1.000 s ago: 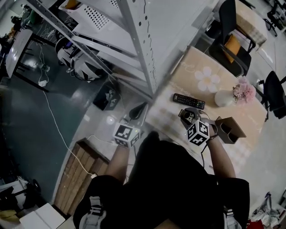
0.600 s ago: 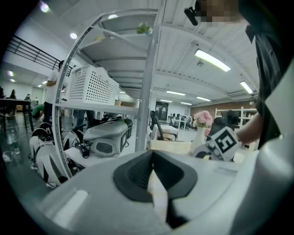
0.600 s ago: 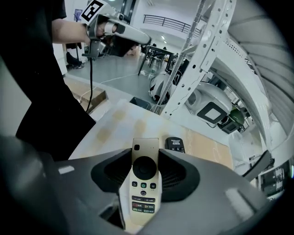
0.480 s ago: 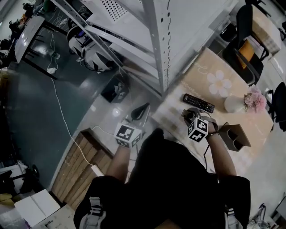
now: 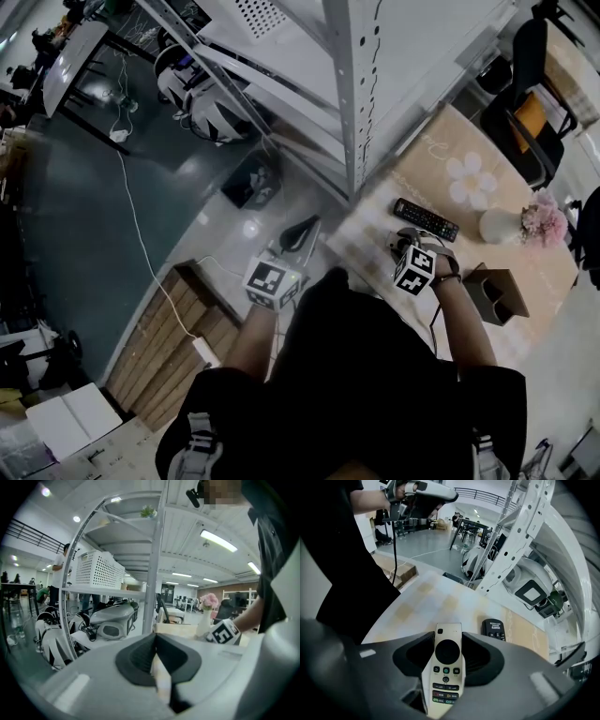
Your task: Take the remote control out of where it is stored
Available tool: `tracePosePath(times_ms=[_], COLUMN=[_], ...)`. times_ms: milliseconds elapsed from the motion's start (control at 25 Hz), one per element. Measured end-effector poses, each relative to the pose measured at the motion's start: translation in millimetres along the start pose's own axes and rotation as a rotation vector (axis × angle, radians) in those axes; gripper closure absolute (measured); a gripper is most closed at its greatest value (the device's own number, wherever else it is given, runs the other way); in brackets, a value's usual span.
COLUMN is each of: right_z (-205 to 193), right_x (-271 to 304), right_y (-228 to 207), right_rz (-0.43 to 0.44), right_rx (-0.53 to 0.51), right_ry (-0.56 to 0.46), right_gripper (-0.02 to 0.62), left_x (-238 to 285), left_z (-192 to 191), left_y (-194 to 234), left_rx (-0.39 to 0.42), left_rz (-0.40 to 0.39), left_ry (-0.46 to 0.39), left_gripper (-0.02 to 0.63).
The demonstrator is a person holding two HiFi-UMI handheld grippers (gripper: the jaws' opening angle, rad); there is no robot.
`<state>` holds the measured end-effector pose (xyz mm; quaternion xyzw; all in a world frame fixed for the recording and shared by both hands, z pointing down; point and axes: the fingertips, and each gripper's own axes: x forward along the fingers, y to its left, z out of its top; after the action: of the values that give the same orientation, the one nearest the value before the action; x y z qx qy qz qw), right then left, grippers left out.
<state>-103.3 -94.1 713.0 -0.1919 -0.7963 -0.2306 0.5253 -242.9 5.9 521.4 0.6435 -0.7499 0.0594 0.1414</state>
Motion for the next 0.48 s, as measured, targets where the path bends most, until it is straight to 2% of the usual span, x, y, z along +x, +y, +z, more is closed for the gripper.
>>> tracePosePath(times_ms=[200, 280, 400, 480], right_z=[-0.5, 0.3, 6.8, 10.7], right_x=[-2.7, -7.8, -24.0, -38.9], right_y=[-1.6, -2.2, -4.1, -7.3], right_rz=[-0.013, -0.021, -0.045, -0.074], right_rx=[0.017, 0.037, 0.068, 0.096], right_ry=[-0.011, -0.032, -0.105, -0.161], right_gripper=[0.405, 0.385, 0.39, 0.417], left_x=[0.0, 0.8, 3.2, 5.2], left_z=[4.7, 7.2, 12.8, 16.7], left_y=[-6.1, -10.0, -17.7, -25.5], left_rx=[0.007, 0.014, 0.026, 0.032], left_rz=[-0.009, -0.016, -0.031, -0.042], left_ry=[-0.005, -0.008, -0.02, -0.031], left_gripper=[0.604, 0.604, 0.604, 0.604])
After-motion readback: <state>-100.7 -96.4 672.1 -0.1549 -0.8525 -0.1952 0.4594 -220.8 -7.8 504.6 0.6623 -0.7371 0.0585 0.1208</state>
